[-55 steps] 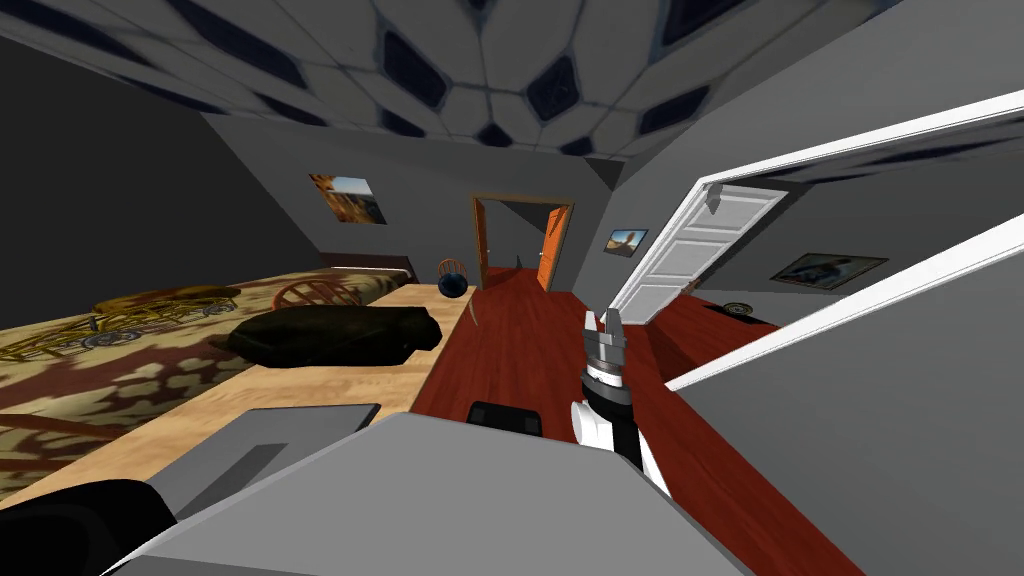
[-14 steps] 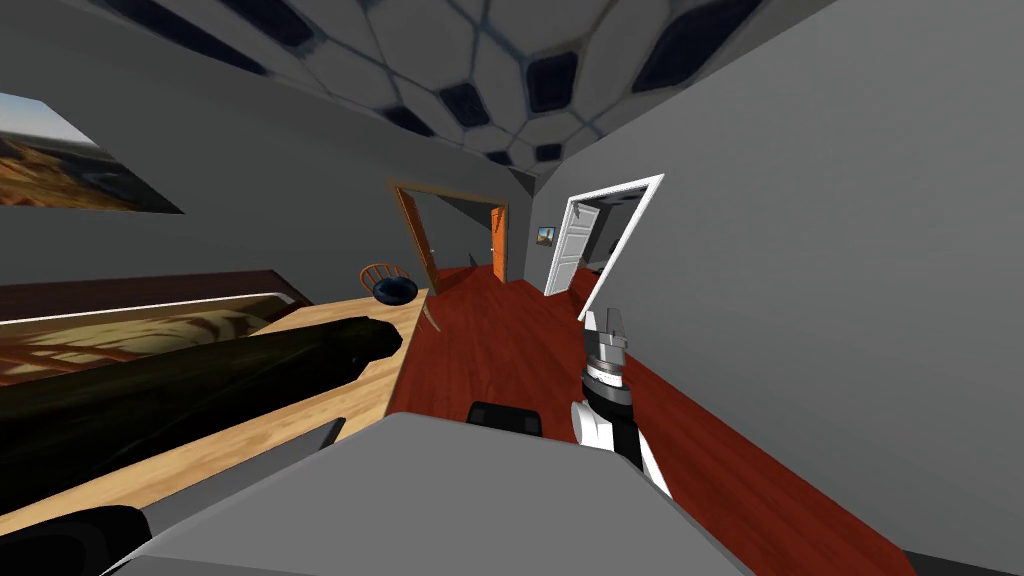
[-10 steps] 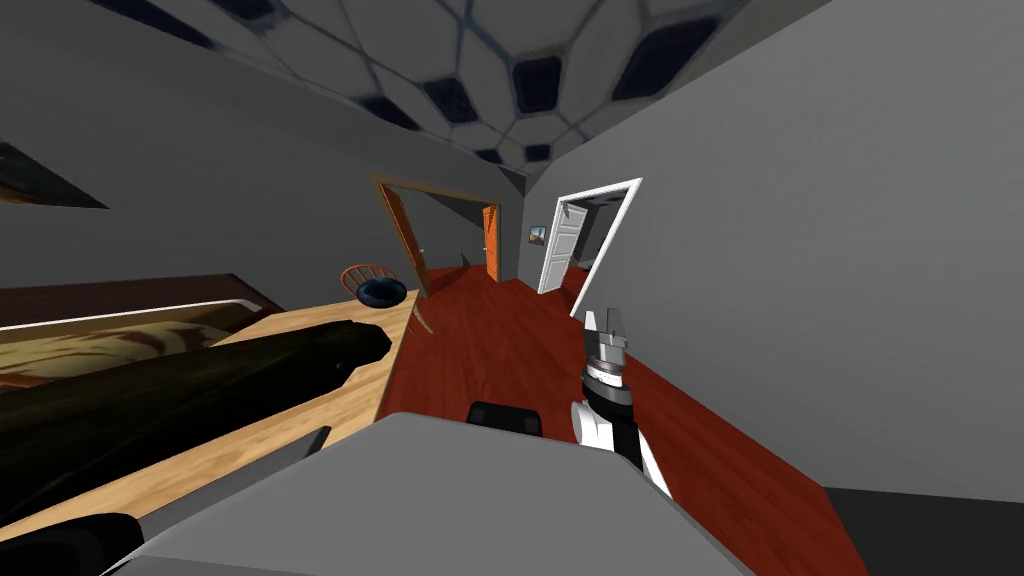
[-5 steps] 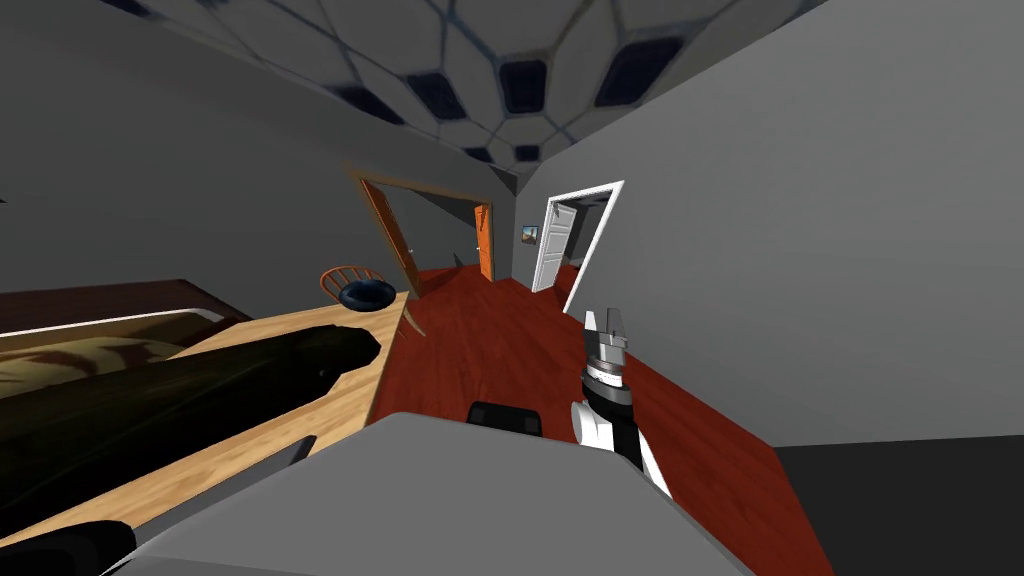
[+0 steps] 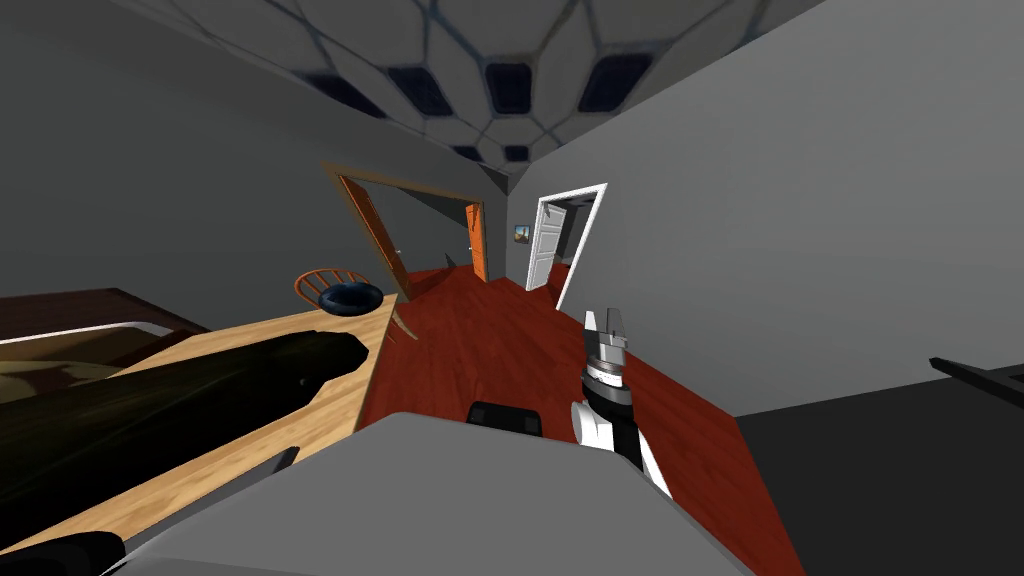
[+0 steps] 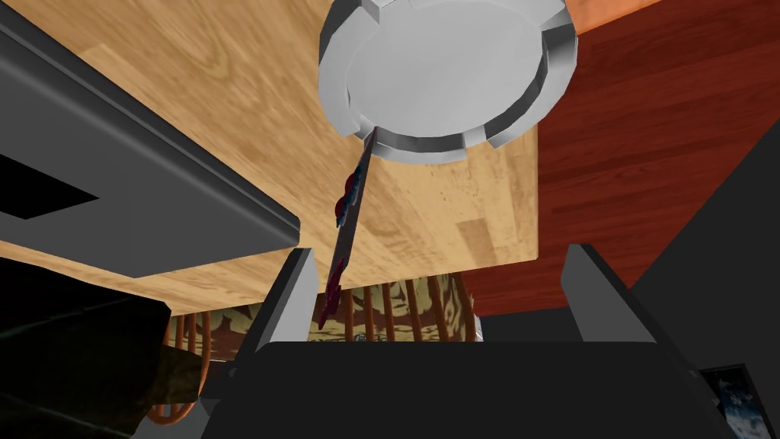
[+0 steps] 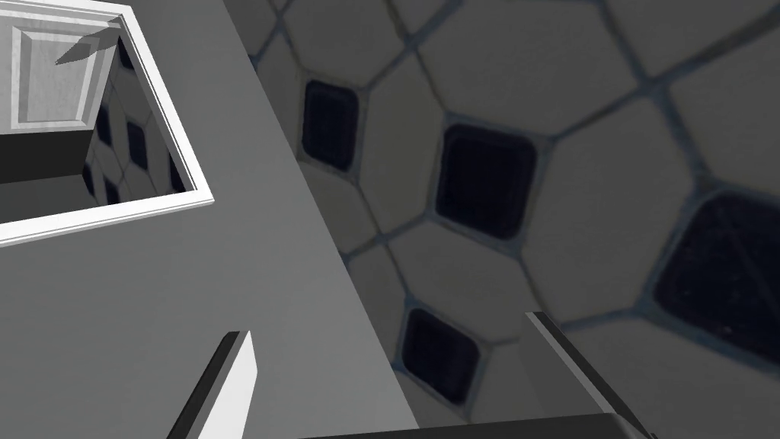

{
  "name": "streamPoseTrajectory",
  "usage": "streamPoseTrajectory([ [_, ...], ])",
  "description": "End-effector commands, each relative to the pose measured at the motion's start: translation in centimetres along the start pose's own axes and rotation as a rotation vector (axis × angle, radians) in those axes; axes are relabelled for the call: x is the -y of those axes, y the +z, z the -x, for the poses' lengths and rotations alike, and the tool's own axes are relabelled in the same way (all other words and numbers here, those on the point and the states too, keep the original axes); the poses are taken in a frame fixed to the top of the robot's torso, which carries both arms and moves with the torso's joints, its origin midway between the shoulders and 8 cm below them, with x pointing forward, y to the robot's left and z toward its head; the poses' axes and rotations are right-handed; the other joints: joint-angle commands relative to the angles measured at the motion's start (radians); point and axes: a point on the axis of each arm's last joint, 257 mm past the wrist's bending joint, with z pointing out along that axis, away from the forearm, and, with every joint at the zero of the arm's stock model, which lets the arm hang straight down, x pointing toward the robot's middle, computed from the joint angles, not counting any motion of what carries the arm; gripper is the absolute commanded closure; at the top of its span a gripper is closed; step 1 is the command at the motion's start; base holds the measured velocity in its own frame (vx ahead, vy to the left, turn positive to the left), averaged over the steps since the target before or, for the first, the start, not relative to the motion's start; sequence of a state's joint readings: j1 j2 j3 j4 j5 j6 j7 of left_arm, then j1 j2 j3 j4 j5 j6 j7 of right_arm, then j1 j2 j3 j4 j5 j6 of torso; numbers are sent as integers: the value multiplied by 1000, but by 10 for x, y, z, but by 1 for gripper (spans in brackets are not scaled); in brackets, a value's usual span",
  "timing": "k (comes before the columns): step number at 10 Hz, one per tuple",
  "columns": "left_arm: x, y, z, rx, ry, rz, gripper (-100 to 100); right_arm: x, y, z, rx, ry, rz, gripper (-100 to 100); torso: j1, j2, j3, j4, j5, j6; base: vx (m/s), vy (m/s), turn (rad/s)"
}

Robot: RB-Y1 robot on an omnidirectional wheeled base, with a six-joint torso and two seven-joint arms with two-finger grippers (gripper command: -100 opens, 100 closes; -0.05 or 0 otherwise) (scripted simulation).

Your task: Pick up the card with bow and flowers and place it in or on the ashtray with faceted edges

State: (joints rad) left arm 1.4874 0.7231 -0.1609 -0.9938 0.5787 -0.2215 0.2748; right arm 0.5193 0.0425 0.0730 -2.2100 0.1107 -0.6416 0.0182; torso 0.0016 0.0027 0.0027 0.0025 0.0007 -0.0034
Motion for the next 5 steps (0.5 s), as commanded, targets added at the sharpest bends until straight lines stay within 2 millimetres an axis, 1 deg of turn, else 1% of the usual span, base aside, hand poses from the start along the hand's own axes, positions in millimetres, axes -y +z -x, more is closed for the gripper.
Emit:
streamPoseTrajectory([
  [1,2,0,-2,0,-48,-6,-100,0,0,0,0,0,0,0,0,0,0,0,0,0,0,0,0],
  [2,3,0,-2,2,-58,-7,-100,0,0,0,0,0,0,0,2,-2,-1,0,0,0,9,8,29],
  [3,-34,-15,-18,-30,-37,72,-100,0,0,0,0,0,0,0,3,-3,-2,-1,1,0,-79,-70,-256],
  [4,-34,-16,-22,-34,-67,70,-100,0,0,0,0,0,0,0,-1,1,0,0,0,1,-85,-77,-277],
  [5,-33,-16,-20,-27,-97,69,-100,0,0,0,0,0,0,0,-2,2,1,0,-1,0,-27,-25,-90],
])
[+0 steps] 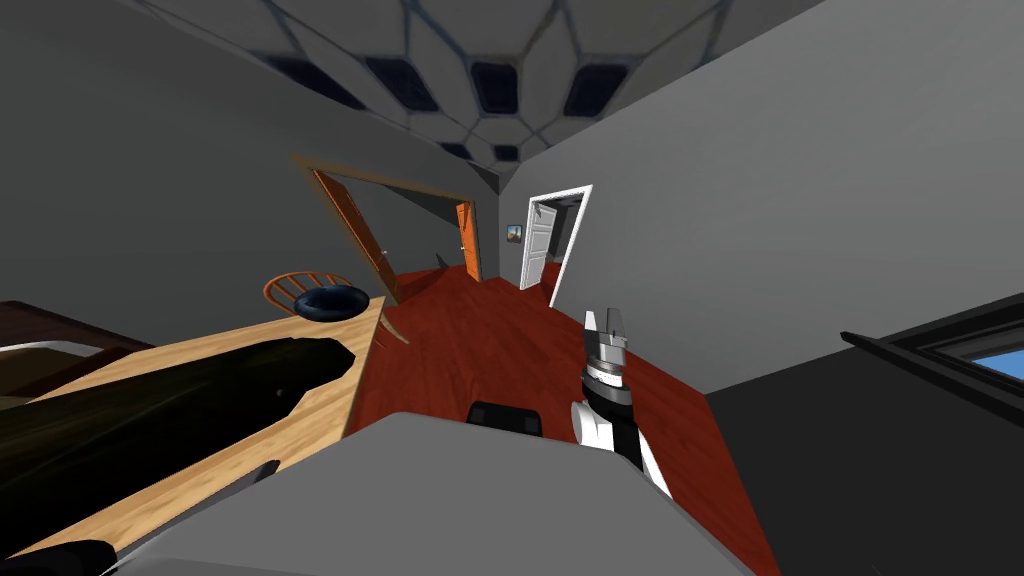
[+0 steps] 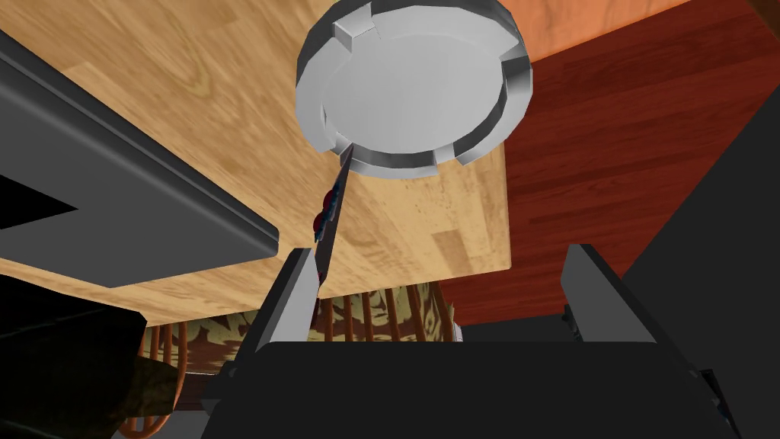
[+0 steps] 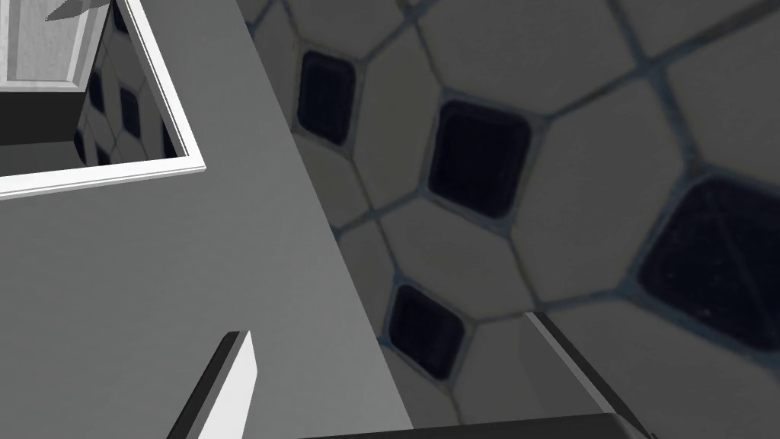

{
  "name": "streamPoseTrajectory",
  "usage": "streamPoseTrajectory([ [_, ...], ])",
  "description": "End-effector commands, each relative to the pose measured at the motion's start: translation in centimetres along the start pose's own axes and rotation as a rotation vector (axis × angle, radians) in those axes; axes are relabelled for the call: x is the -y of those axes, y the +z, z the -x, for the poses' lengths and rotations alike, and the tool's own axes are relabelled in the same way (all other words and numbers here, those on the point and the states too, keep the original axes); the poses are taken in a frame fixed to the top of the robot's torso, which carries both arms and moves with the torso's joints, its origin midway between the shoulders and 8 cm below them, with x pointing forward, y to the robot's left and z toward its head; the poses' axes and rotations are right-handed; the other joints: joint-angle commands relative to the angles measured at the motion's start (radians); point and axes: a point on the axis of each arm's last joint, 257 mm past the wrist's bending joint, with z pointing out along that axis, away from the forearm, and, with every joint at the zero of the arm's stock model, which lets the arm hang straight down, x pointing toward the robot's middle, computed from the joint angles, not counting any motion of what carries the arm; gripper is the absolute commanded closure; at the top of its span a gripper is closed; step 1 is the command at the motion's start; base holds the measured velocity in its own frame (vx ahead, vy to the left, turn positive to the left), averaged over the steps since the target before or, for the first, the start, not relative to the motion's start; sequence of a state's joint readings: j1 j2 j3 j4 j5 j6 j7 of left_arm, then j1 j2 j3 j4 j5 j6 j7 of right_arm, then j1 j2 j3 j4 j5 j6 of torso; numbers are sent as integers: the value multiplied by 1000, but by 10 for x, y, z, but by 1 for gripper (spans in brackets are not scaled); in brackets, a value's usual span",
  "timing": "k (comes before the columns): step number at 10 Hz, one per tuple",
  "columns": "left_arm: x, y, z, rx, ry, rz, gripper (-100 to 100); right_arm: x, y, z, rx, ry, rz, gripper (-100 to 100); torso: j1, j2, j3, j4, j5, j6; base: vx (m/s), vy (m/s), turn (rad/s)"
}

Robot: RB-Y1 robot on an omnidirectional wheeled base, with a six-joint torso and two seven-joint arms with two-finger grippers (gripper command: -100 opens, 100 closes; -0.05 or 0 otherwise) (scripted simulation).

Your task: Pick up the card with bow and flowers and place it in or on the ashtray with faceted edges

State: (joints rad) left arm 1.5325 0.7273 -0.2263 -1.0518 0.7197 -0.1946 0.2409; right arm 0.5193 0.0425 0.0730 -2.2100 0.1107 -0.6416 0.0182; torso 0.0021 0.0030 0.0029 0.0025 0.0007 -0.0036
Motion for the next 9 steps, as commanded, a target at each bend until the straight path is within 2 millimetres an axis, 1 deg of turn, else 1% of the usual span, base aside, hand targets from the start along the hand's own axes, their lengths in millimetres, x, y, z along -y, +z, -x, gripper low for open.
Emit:
streamPoseTrajectory([
  [1,-1,-3,0,6,-48,0,-100,0,0,0,0,0,0,0,0,0,0,0,0,0,5,4,15],
  [3,-1,-2,1,6,-47,0,-100,0,0,0,0,0,0,0,2,-3,-2,-1,1,0,2,2,8],
  [4,-1,-2,1,6,-49,1,0,0,0,0,0,0,0,0,2,-3,-2,-1,1,0,0,0,0],
  [9,-1,-2,1,6,-48,1,0,0,0,0,0,0,0,0,2,-3,-2,-1,1,0,0,0,0],
])
